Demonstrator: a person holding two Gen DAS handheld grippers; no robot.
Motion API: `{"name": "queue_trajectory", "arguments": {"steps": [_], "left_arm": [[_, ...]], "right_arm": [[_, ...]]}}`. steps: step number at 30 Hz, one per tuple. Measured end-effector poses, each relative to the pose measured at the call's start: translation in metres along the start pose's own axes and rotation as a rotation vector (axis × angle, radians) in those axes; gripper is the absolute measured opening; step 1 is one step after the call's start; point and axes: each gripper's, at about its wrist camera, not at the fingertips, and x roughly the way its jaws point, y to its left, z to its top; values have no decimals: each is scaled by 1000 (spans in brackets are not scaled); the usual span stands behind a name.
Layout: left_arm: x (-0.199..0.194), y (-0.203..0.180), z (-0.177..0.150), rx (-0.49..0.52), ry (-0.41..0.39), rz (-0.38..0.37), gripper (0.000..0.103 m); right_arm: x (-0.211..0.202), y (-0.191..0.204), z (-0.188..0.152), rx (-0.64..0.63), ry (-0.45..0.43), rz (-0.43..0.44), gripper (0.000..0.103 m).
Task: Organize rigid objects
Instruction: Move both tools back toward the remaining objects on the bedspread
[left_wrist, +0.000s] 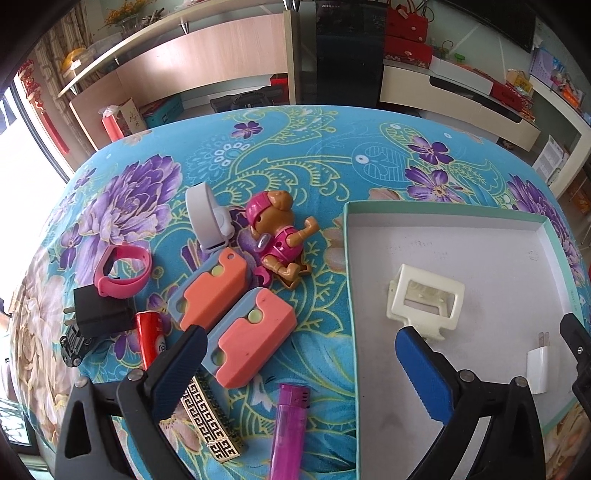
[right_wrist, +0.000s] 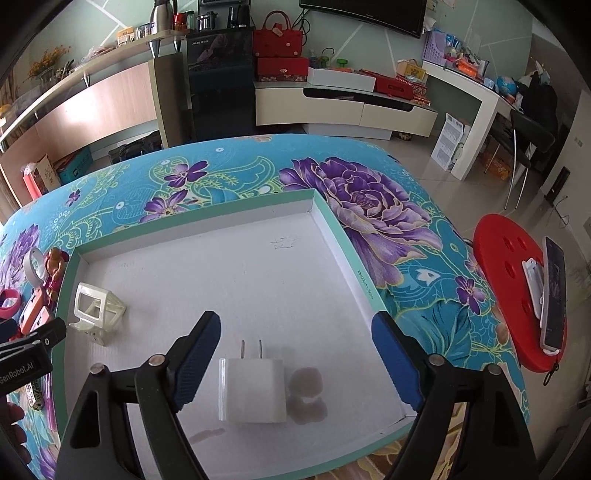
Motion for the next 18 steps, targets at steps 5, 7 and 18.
{"name": "queue_trajectory", "arguments": {"steps": [5, 7, 18], "left_arm": [[-4, 17, -1, -27, -14, 17, 103], [-5, 26, -2, -44, -14, 25, 103], [-11, 82, -14, -138, -20, 70, 103]], "right_arm": [[-2, 18, 1, -36, 3, 53, 101], [-1, 28, 1, -59, 10, 69, 101], [-20, 67, 3, -120, -39, 158, 101]]}}
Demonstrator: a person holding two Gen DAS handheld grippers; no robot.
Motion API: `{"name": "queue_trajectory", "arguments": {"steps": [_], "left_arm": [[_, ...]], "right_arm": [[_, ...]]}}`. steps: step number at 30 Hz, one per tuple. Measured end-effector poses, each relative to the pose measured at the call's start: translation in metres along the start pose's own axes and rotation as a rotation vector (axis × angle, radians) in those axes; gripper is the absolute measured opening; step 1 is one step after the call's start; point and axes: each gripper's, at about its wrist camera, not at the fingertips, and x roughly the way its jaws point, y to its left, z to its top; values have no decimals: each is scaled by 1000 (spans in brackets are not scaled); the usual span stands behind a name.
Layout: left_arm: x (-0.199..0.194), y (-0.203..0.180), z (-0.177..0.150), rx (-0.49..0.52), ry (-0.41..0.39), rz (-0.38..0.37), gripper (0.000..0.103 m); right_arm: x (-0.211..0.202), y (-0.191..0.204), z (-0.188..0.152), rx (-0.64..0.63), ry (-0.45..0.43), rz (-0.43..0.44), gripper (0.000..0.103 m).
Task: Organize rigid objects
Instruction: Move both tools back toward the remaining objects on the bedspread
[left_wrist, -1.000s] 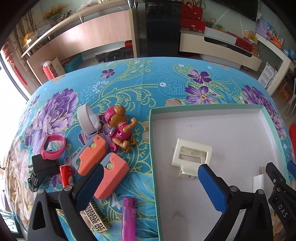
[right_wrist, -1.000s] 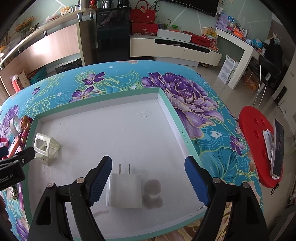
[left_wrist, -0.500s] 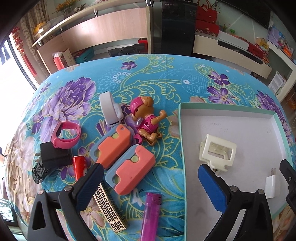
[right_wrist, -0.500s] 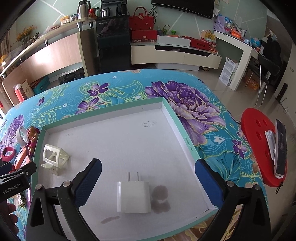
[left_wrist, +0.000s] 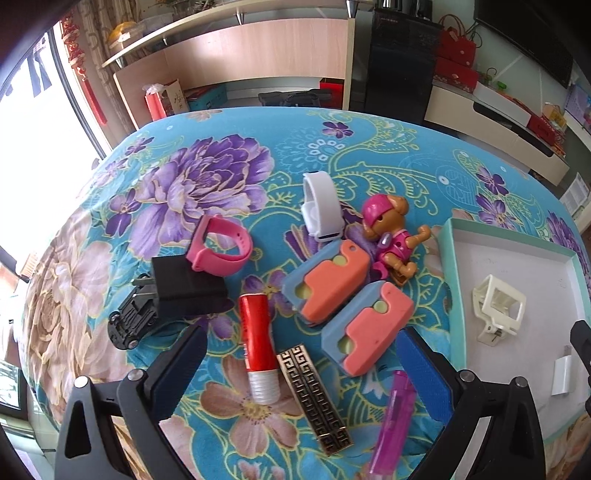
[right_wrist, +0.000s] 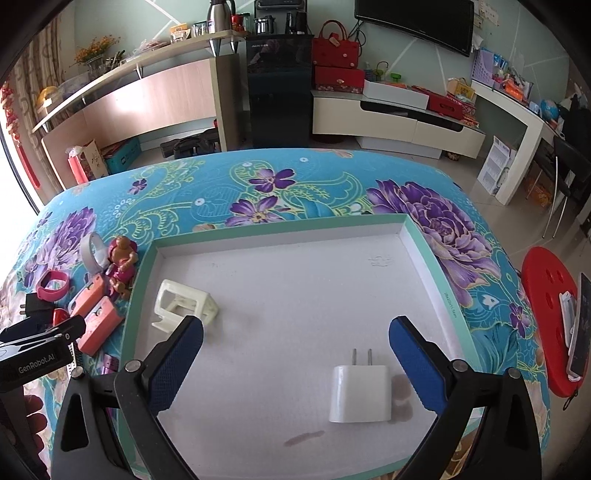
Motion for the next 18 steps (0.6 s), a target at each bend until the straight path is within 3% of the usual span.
{"name": "queue_trajectory", "arguments": {"steps": [6, 18], "left_arm": [[-8, 39, -2, -63, -15, 19, 103], [-19, 114, -15, -121, -47, 48, 103]], "right_arm": [[-12, 34, 4, -65, -40, 17, 101], [-15, 106, -3, -212, -32, 77, 101]]}}
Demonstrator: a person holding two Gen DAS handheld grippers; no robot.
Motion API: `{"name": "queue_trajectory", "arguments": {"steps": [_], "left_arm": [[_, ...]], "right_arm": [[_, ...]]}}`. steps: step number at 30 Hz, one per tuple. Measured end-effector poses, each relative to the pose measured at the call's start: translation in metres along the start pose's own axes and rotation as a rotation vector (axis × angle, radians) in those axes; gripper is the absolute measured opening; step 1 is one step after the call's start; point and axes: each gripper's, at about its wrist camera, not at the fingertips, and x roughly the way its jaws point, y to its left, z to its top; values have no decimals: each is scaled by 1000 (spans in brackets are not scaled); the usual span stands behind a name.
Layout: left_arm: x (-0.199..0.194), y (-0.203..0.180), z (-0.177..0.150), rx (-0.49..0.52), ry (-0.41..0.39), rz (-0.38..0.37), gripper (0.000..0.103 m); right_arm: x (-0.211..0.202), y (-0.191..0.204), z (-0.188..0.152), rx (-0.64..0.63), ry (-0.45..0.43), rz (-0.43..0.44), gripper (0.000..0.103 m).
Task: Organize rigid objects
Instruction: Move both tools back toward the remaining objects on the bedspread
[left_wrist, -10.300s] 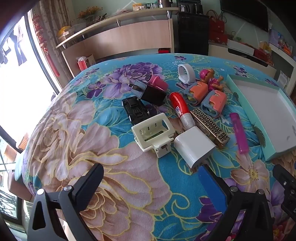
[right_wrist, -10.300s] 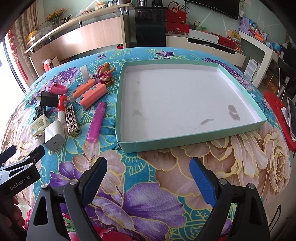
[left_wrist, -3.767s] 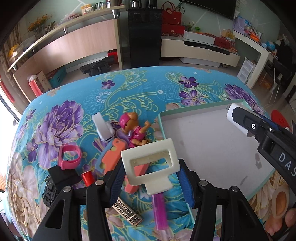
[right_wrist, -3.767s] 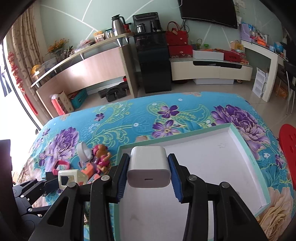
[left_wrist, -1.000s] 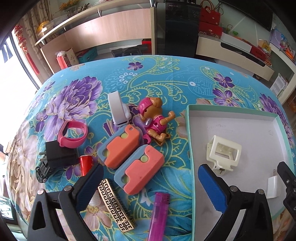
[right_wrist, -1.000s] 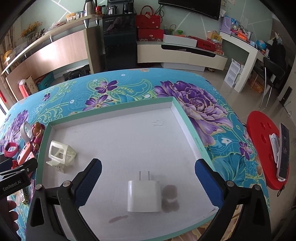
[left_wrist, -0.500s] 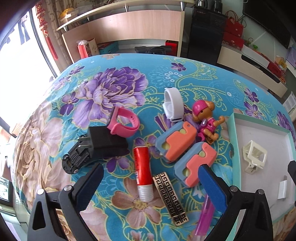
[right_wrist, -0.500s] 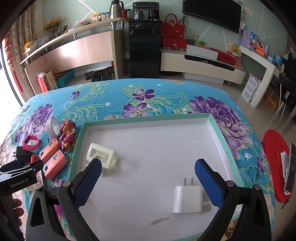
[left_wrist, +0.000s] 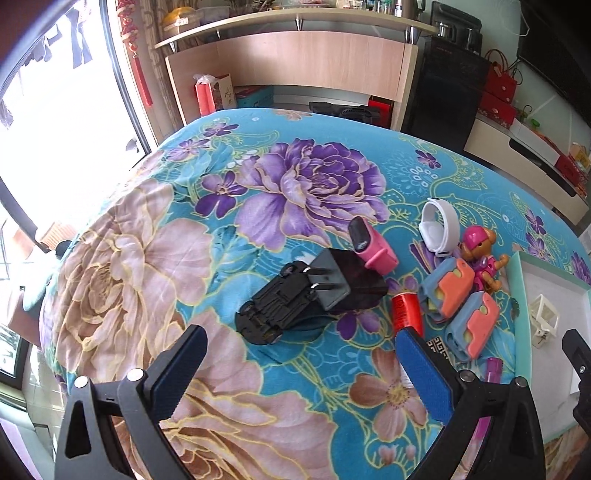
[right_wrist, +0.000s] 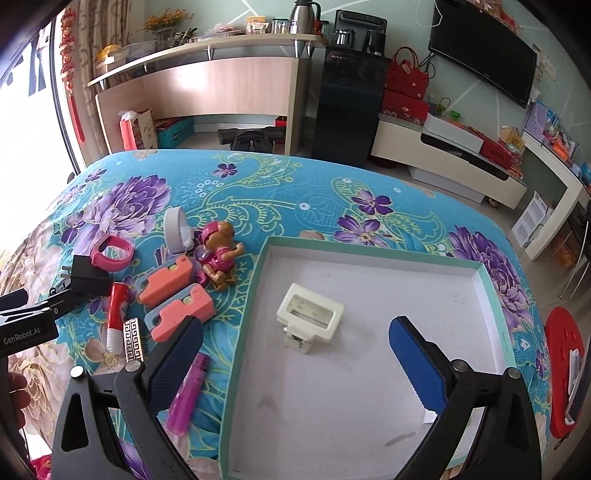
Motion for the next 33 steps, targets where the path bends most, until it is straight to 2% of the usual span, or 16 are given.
{"name": "queue_trajectory", "arguments": {"steps": [10, 14, 21, 24, 33], "left_arm": [[-7, 52, -6, -30, -11, -2, 103], [-7, 63, -10, -37, 7, 1, 103], [-4, 64, -10, 13, 21, -26, 103], [4, 65, -11, 9, 39, -52, 103], [31, 58, -7, 48, 64, -97, 103]], "right_arm": [[-4, 30, 0, -16, -12, 89, 101], [-4, 36, -3, 0, -7, 160, 100], [-5, 34, -5, 48, -6, 227, 100], [-5, 32, -6, 64, -1, 228, 100], [11, 73, -16, -41, 62, 269, 96]]}}
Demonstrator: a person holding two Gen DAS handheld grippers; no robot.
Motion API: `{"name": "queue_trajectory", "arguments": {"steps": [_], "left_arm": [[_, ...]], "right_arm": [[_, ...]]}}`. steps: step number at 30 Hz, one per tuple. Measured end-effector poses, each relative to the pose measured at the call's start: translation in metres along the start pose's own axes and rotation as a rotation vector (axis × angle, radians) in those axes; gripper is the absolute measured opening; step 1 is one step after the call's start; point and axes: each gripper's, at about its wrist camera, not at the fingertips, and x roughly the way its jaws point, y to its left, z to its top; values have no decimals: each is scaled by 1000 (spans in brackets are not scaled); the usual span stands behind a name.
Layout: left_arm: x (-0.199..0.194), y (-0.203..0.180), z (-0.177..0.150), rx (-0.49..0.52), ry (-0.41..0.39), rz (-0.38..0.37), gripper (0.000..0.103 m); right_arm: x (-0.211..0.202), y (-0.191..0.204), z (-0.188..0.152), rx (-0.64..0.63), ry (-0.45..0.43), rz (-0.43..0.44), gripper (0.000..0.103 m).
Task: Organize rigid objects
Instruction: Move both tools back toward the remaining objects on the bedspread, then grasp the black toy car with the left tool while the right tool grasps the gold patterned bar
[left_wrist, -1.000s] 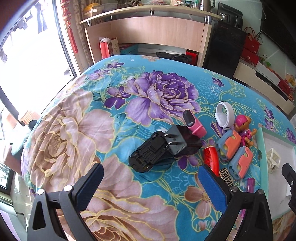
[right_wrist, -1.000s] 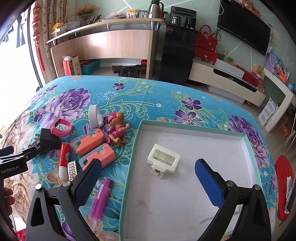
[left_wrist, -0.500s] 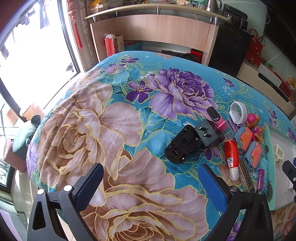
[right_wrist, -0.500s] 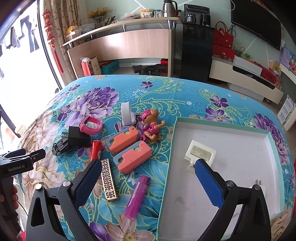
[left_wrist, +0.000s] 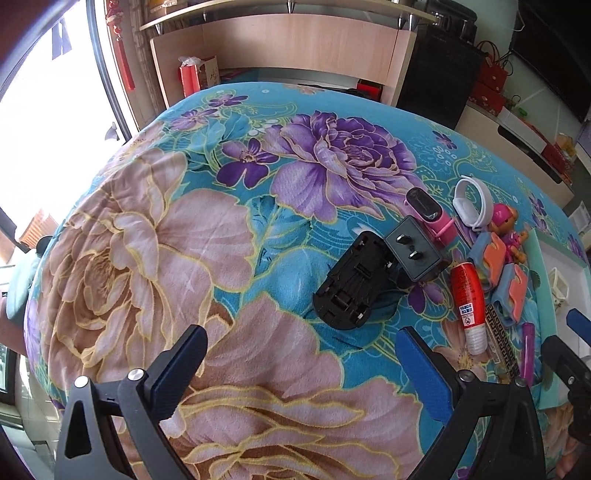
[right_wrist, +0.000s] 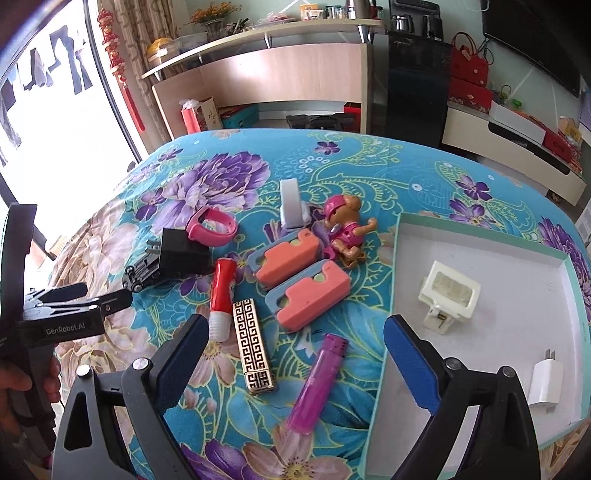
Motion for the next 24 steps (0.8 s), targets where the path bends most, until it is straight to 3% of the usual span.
{"name": "queue_trajectory", "arguments": {"steps": [4, 6, 7, 10, 12, 18, 20, 24], "left_arm": [[11, -3, 8, 33, 5, -3, 101], [16, -3, 11, 44, 8, -8, 98], [19, -4, 13, 48, 8, -11, 98], [26, -6, 17, 66, 8, -18, 96], [31, -9, 20, 78, 14, -28, 86], [41, -17, 29, 122, 5, -28, 85], [45, -20, 31, 134, 8, -25, 76], [47, -23, 33, 147, 2, -23, 73]], "right_arm": [[18, 15, -6, -40, 51, 11, 95], [25, 19, -7, -58, 75, 9, 79], [28, 20, -8, -63, 85, 7, 77], [35, 23, -11, -71, 104, -2, 76], [38, 25, -11, -81, 111, -4, 71], [53, 31, -16, -105, 158, -16, 62], [56, 31, -17, -111, 162, -24, 62], [60, 33, -17, -124, 159, -33, 61]]}}
